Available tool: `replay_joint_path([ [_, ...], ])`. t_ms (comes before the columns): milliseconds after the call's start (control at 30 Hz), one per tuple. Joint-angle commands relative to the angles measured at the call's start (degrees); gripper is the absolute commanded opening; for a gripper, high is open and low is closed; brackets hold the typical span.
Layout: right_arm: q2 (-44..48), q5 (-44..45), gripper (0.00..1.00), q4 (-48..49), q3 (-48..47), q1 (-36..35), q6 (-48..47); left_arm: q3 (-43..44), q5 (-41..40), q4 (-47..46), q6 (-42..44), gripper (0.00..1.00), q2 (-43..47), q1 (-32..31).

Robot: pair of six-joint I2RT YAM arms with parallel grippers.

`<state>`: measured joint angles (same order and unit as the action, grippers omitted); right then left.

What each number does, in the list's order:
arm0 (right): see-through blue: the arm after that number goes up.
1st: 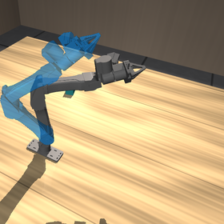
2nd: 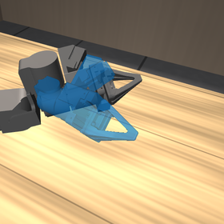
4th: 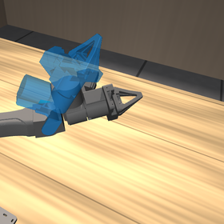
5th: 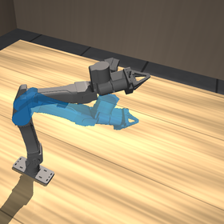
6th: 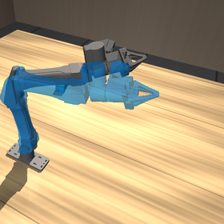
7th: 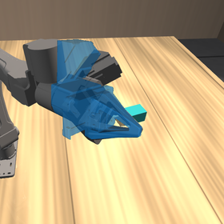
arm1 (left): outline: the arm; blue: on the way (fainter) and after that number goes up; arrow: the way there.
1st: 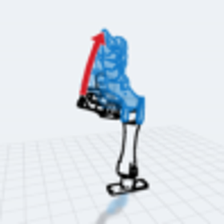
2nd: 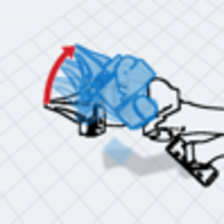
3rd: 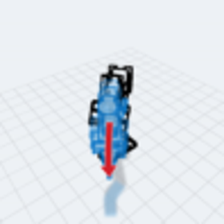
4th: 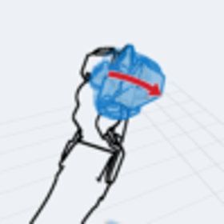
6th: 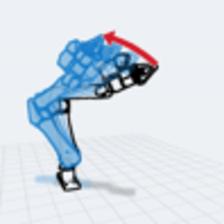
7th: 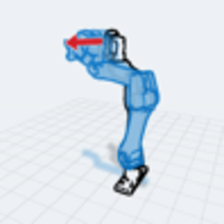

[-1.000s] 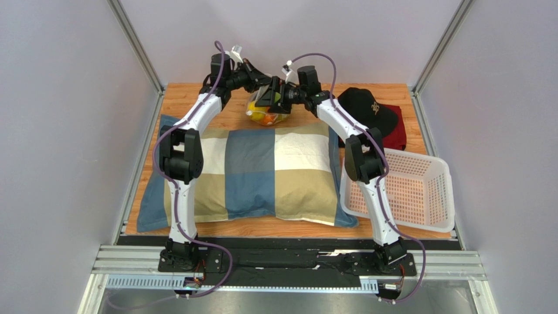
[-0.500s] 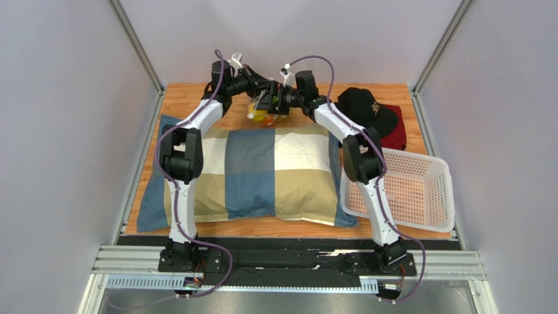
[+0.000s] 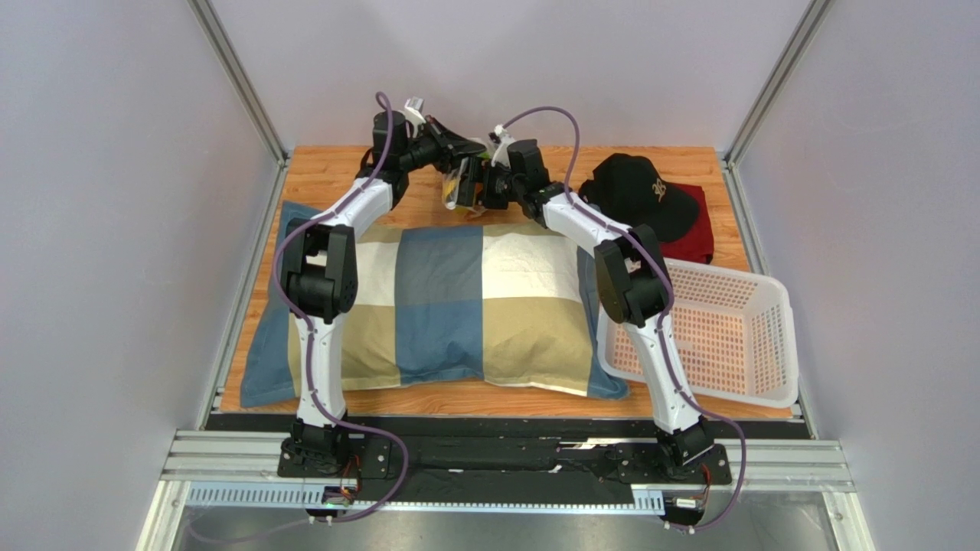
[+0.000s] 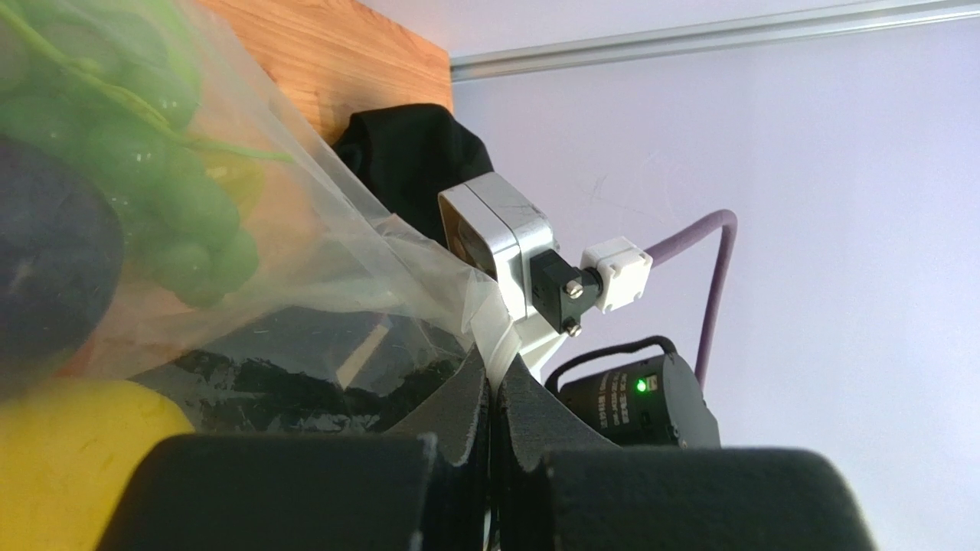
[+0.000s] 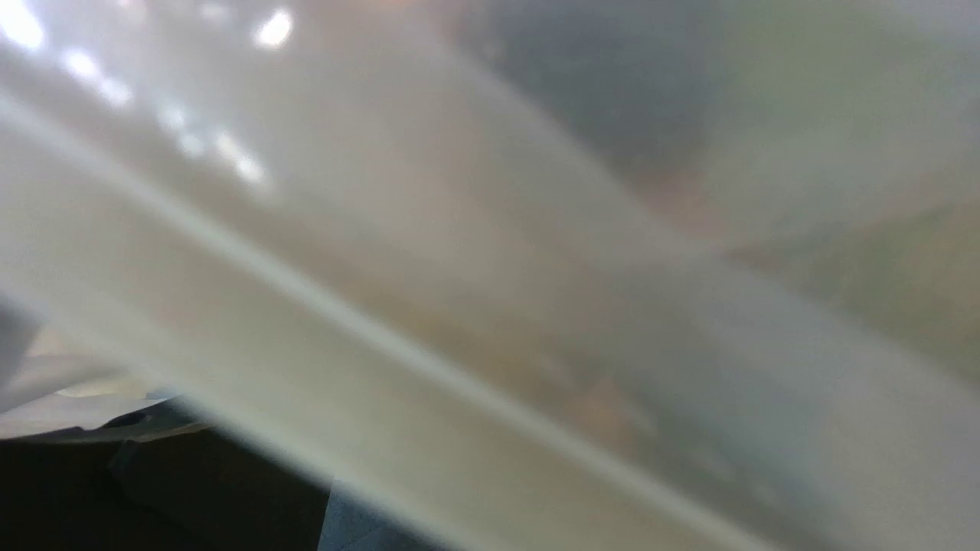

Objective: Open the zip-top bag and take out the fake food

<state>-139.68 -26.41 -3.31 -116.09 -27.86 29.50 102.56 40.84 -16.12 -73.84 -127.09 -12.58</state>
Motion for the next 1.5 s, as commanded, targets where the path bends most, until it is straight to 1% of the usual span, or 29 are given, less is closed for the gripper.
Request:
replay_joint_path([
  [0,5.55,5.85,0.8,5.66,3.5,-0.53,-1.63,0.01,3.99,-4.36,-1.56,0.0,5.89,-2.54],
  [67,6.52,6.46,0.74,6.12,3.86,-0.44,-2.86,-0.61,3.81,-4.53,-1.83,0.0,6.06,-2.45],
  [100,6.7,6.38,0.66,5.78,3.42,-0.44,-3.3,-0.87,3.55,-4.8,-1.66,0.0,6.32,-2.45],
  [133,6.7,5.85,0.48,5.08,2.81,-0.44,-4.0,-0.96,3.37,-4.54,-1.39,0.0,6.76,-2.36],
  [200,7.05,5.15,0.4,3.5,1.93,0.08,-4.36,-0.79,3.11,-3.31,-0.08,0.0,7.11,-1.93],
  [233,7.48,4.45,0.26,3.57,2.1,0.26,-4.36,-0.35,3.11,-2.0,0.28,0.0,7.2,-1.75],
  [300,9.24,4.0,0.2,3.49,2.8,0.52,-4.53,-0.26,3.54,-1.55,0.72,0.0,7.38,-1.05],
  [333,9.6,2.87,0.1,3.49,2.54,0.78,-4.8,-0.35,3.46,-1.29,1.07,0.0,7.64,-0.87],
  [400,10.04,1.98,0.0,-2.02,1.14,1.22,-5.85,-0.43,3.63,-0.41,2.29,0.0,7.91,-0.08],
  [500,10.56,0.05,0.0,-7.56,-1.76,1.57,-6.29,-0.35,2.85,2.93,4.58,0.0,8.78,0.89],
  [567,11.61,0.13,0.0,-8.81,-1.24,1.58,-5.59,0.18,2.75,5.82,6.94,0.0,9.14,1.59],
  [633,12.85,-0.13,0.0,-10.04,-0.89,1.93,-3.23,1.14,2.58,9.68,8.62,0.0,9.23,2.2],
  [700,13.03,-1.26,0.0,-10.49,-0.98,2.8,0.54,1.06,2.05,11.37,10.21,0.0,9.57,2.47],
  [867,13.55,-2.94,0.0,-11.36,-2.91,4.12,5.83,-1.31,0.83,11.72,10.74,0.0,10.19,3.17],
  [967,14.34,-2.94,0.0,-15.31,-4.93,4.74,8.47,-2.19,0.47,11.55,10.56,0.0,10.46,3.52],
  [1033,14.78,-3.2,0.0,-16.63,-5.28,5.27,10.22,-2.28,0.29,11.55,10.48,0.0,10.46,3.7],
  [1133,16.36,-4.7,0.0,-21.37,-5.37,5.79,11.72,-1.76,-0.76,11.64,9.77,0.0,10.46,3.79],
  [1167,18.8,-4.09,0.0,-25.91,-4.94,5.97,10.94,-1.49,-1.11,11.81,9.68,0.0,10.46,3.79],
  [1233,22.06,-0.06,0.0,-30.33,-2.22,6.67,9.45,-1.14,-1.64,11.29,8.99,0.0,10.46,3.79],
  [1267,26.17,1.44,0.0,-33.92,-0.64,7.02,7.87,-1.22,-1.81,10.76,8.46,0.0,10.46,3.79],
  [1300,28.12,4.15,0.0,-35.96,0.59,7.29,6.73,-1.57,-1.9,9.28,7.84,0.0,10.37,3.79],
  [1333,30.41,4.87,0.0,-37.63,3.22,8.07,5.58,-1.75,-1.9,8.57,6.36,0.0,10.37,3.7],
  [1367,32.26,5.75,0.0,-41.91,4.2,8.43,3.22,-2.19,-1.9,7.78,5.65,0.0,10.37,3.7],
  [1400,36.1,8.89,0.0,-44.56,5.17,8.78,2.24,-3.06,-1.73,5.86,5.03,0.0,10.54,3.61],
  [1433,38.06,10.92,0.0,-47.2,7.87,9.65,1.45,-3.42,-1.73,5.23,4.24,0.0,10.46,3.53],
  [1467,39.9,13.21,0.0,-52.27,9.47,10.19,0.92,-3.68,-1.82,4.79,3.97,0.0,10.54,3.53],
])
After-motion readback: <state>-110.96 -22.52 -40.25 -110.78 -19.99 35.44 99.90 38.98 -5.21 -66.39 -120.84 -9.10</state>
